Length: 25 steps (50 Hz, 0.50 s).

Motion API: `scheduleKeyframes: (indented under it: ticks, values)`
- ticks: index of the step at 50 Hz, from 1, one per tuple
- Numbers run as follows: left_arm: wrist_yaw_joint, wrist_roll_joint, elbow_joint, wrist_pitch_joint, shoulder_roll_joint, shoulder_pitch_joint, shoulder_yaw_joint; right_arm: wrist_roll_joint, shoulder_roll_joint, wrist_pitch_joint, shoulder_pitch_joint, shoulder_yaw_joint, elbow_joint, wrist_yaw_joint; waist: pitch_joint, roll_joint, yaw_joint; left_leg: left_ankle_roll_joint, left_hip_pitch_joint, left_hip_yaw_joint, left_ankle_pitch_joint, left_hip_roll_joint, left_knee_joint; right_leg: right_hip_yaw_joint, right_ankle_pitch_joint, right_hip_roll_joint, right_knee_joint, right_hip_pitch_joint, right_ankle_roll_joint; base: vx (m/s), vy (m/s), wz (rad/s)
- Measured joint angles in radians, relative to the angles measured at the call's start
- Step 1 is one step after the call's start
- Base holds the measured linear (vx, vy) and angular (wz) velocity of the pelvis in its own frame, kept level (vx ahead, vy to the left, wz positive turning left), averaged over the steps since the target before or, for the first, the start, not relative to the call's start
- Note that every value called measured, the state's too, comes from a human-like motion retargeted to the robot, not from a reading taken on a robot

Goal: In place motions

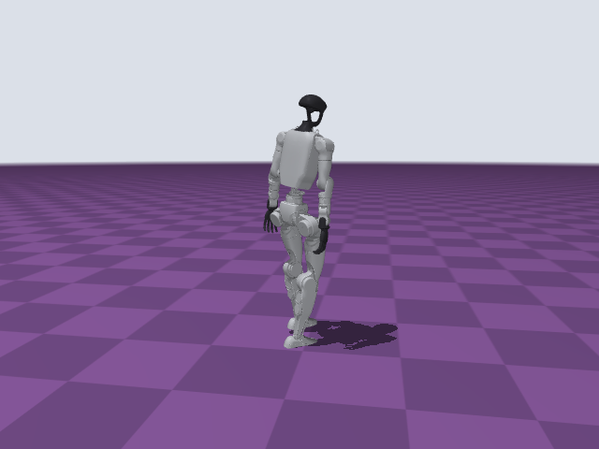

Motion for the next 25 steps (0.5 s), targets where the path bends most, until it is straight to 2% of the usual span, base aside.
scheduleKeyframes:
  ticks: [2, 3, 6, 8, 10, 12, 14, 18, 20, 22, 23, 25]
  values:
    - [-0.007, -0.029, -0.021, -0.019, -0.009, -0.016, -0.003, -0.053, -0.009, 0.03, -0.012, 0.03, 0.005, -0.031, 0.009, 0.004, 0.033, -0.004, -0.014, 0.116, -0.079, 0.035, -0.025, -0.206, -0.001, -0.057, -0.015, 0.03, 0.017, -0.48, -0.05, 3.91]
    - [-0.013, -0.046, -0.028, -0.027, -0.012, -0.021, 0.002, -0.08, -0.011, 0.044, -0.018, 0.039, 0.008, -0.049, 0.007, -0.001, 0.05, -0.012, -0.022, 0.194, -0.119, 0.051, -0.037, -0.25, -0.005, -0.067, -0.025, 0.04, 0.031, -0.46, -0.01, 4.34]
    - [-0.027, -0.096, -0.027, -0.031, -0.018, -0.038, 0.012, -0.115, -0.008, 0.06, -0.02, 0.038, 0.024, -0.096, -0.009, -0.007, 0.055, -0.067, -0.029, 0.44, -0.203, 0.101, -0.059, -0.467, 0.001, -0.088, -0.059, 0.086, 0.067, -0.4, 0.04, 4.82]
    - [-0.035, -0.119, -0.019, -0.026, -0.016, -0.051, 0.015, -0.097, -0.008, 0.053, -0.014, 0.032, 0.039, -0.099, -0.023, -0.009, 0.059, -0.129, -0.003, 0.663, -0.227, 0.141, -0.065, -0.614, 0.01, -0.087, -0.083, 0.121, 0.091, -0.32, 0.05, 4.92]
    - [-0.037, -0.126, -0.014, -0.021, -0.006, -0.064, 0.012, -0.071, -0.007, 0.04, -0.005, 0.021, 0.055, -0.079, -0.039, -0.019, 0.057, -0.168, 0.043, 0.862, -0.229, 0.155, -0.062, -0.754, 0.023, -0.067, -0.113, 0.157, 0.113, -0.27, 0.15, 4.92]
    - [-0.015, -0.119, -0.012, -0.021, 0.012, -0.074, 0.01, -0.064, 0.0, 0.033, 0.004, 0.005, 0.065, -0.055, -0.053, -0.044, 0.067, -0.165, 0.078, 0.949, -0.225, 0.149, -0.04, -0.876, 0.047, -0.054, -0.135, 0.185, 0.14, -0.13, 0.0, 4.46]
    - [0.022, -0.114, -0.013, -0.027, 0.024, -0.08, 0.013, -0.077, 0.009, 0.032, 0.016, -0.011, 0.065, -0.035, -0.071, -0.082, 0.097, -0.149, 0.084, 0.961, -0.22, 0.144, -0.006, -0.963, 0.083, -0.049, -0.147, 0.186, 0.161, -0.1, 0.07, 3.56]
    - [0.076, -0.139, 0.003, -0.029, 0.012, -0.082, 0.044, -0.15, 0.028, 0.023, 0.042, -0.069, 0.038, -0.029, -0.122, -0.144, 0.193, -0.14, 0.066, 0.979, -0.199, 0.16, 0.026, -1.083, 0.173, -0.048, -0.124, 0.138, 0.162, -0.04, 0.06, 2.55]
    - [0.099, -0.167, 0.018, -0.023, -0.012, -0.072, 0.067, -0.177, 0.029, 0.014, 0.053, -0.101, 0.028, -0.04, -0.14, -0.135, 0.235, -0.205, 0.073, 0.962, -0.154, 0.178, 0.001, -1.06, 0.219, -0.024, -0.087, 0.132, 0.162, 0.01, 0.04, 2.12]
    - [0.126, -0.195, 0.039, -0.025, -0.043, -0.045, 0.1, -0.2, 0.023, 0.01, 0.069, -0.137, 0.025, -0.048, -0.162, -0.126, 0.213, -0.143, 0.044, 0.914, -0.126, 0.159, -0.009, -1.073, 0.287, -0.018, -0.051, 0.141, 0.162, 0.18, 0.11, 2.62]
    - [0.137, -0.209, 0.058, -0.028, -0.056, -0.025, 0.124, -0.212, 0.021, 0.013, 0.083, -0.15, 0.027, -0.048, -0.179, -0.112, 0.191, -0.151, 0.019, 0.798, -0.119, 0.161, -0.003, -1.113, 0.335, -0.013, -0.031, 0.169, 0.162, 0.49, 0.3, 2.69]
    - [0.162, -0.231, 0.108, -0.021, -0.081, 0.013, 0.158, -0.201, 0.013, 0.031, 0.115, -0.176, 0.031, -0.042, -0.187, -0.062, 0.156, -0.148, 0.027, 0.684, -0.124, 0.187, 0.012, -1.098, 0.478, -0.03, 0.092, 0.234, 0.162, 0.65, 0.35, 2.69]
